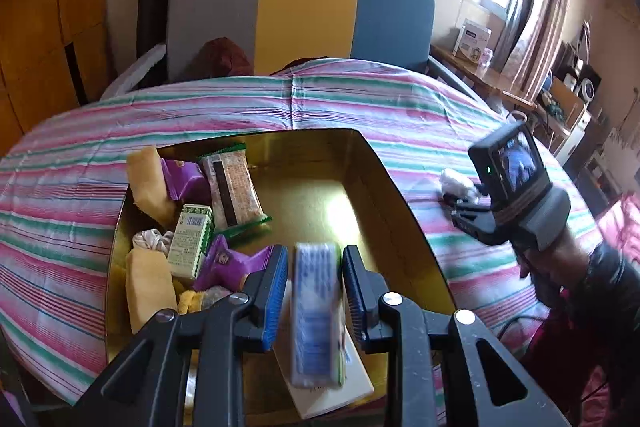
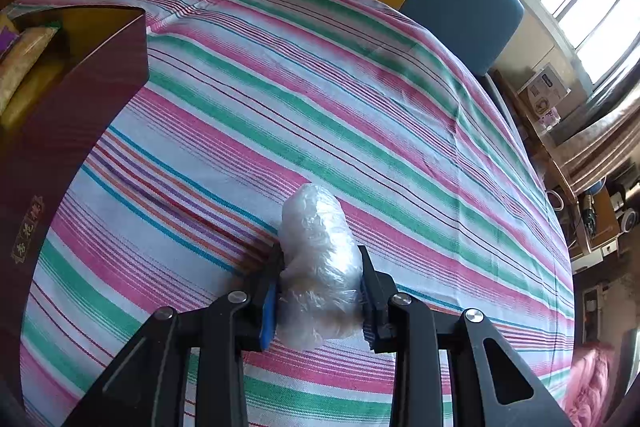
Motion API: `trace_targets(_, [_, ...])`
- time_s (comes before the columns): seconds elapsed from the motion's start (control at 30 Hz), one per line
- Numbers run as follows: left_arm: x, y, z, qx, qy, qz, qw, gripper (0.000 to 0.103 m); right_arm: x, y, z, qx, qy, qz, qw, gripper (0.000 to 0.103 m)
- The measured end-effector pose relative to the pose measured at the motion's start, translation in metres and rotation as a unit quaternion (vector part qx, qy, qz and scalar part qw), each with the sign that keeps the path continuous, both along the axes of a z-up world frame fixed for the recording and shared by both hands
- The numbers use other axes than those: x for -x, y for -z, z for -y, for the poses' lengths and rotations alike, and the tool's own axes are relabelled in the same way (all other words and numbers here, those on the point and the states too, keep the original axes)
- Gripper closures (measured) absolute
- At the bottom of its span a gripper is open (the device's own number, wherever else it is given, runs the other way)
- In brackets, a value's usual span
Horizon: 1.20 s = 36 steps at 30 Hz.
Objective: Organize objects
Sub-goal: 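Release the tissue pack into the tray with the left tool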
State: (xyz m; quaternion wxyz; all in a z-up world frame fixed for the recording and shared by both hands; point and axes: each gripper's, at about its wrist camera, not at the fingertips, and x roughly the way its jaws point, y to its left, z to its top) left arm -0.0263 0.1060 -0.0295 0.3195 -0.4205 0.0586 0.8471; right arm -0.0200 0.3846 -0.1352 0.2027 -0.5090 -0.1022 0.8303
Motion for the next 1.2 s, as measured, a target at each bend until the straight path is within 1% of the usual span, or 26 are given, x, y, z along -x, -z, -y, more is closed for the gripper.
trace_targets(0.07, [0.017,-0.002,0.003,-0.029,-0.011,0.033,0.9990,0.075,-0.001,-0.001,0.000,0.003,0.003,0.000,1.000,0.070])
trace_targets(0.13, [0.032,-0.005,0.004,-0.041,-0.020,0.043,0.9980,0.075,-0.001,-0.001,-0.001,0.009,0.006,-0.001,1.000,0.070])
trace_targets(0.2, [0.045,-0.006,0.001,-0.055,-0.018,0.062,0.9964,0.075,-0.001,-0.002,-0.002,0.013,0.007,-0.002,1.000,0.070])
trace_targets(0.23, [0.051,-0.006,-0.002,-0.054,-0.021,0.056,0.9968,0.075,-0.001,-0.002,-0.002,0.013,0.007,-0.002,1.000,0.070])
trace_targets(0.3, [0.059,-0.003,-0.011,-0.033,-0.023,0.035,0.9986,0.075,-0.001,-0.001,-0.002,0.013,0.007,-0.001,1.000,0.070])
trace_targets(0.4, [0.078,0.006,-0.022,-0.019,-0.026,0.046,0.9984,0.077,-0.001,-0.001,-0.002,0.013,0.006,-0.001,1.000,0.070])
trace_targets(0.47, [0.088,0.001,-0.018,-0.031,-0.039,0.052,0.9974,0.077,-0.002,-0.002,-0.003,0.017,0.007,-0.002,1.000,0.070])
trace_targets(0.5, [0.089,-0.004,-0.013,-0.042,-0.039,0.052,0.9970,0.077,-0.002,-0.002,-0.004,0.019,0.008,-0.003,1.000,0.070])
trace_targets(0.57, [0.080,-0.013,-0.004,-0.046,-0.032,0.046,0.9974,0.077,-0.002,-0.002,-0.003,0.022,0.007,-0.003,1.000,0.070])
trace_targets(0.63, [0.062,-0.023,0.006,-0.061,-0.004,0.041,0.9973,0.072,-0.002,-0.002,-0.003,0.022,0.006,-0.003,1.000,0.070])
trace_targets(0.67, [0.050,-0.026,0.012,-0.063,0.008,0.039,0.9973,0.065,-0.001,-0.002,-0.003,0.022,0.005,-0.003,1.000,0.070])
trace_targets(0.7, [0.042,-0.027,0.016,-0.060,0.011,0.036,0.9975,0.061,-0.001,-0.002,-0.003,0.021,0.005,-0.002,1.000,0.070])
trace_targets(0.77, [0.022,-0.024,0.022,-0.033,0.025,0.025,0.9988,0.059,-0.001,-0.002,-0.003,0.021,0.005,-0.002,1.000,0.070])
trace_targets(0.8, [0.015,-0.020,0.023,-0.019,0.027,0.023,0.9992,0.058,-0.001,-0.002,-0.003,0.020,0.004,-0.002,1.000,0.070])
trace_targets(0.87, [0.006,-0.008,0.020,-0.003,0.040,0.037,0.9985,0.058,-0.001,-0.002,-0.003,0.018,0.004,-0.002,1.000,0.070])
trace_targets(0.93, [0.003,0.004,0.012,0.024,0.037,0.039,0.9983,0.058,0.000,-0.002,-0.003,0.016,0.003,-0.001,1.000,0.070])
trace_targets(0.97, [0.003,0.008,0.009,0.027,0.038,0.042,0.9980,0.059,0.000,-0.002,-0.002,0.015,0.004,-0.001,1.000,0.070])
trace_targets(1.03, [0.002,0.014,0.004,0.032,0.041,0.037,0.9980,0.074,0.000,-0.001,-0.004,0.016,0.005,-0.002,1.000,0.070])
trace_targets(1.07, [0.003,0.015,0.001,0.037,0.037,0.026,0.9983,0.078,0.000,-0.001,-0.004,0.016,0.005,-0.002,1.000,0.070])
trace_targets(1.13, [0.004,0.012,-0.002,0.040,0.027,0.010,0.9988,0.079,0.000,-0.001,-0.004,0.014,0.004,-0.001,1.000,0.070])
trace_targets(1.2, [0.005,0.009,-0.004,0.048,0.019,-0.015,0.9986,0.079,0.000,-0.001,-0.004,0.013,0.003,-0.001,1.000,0.070])
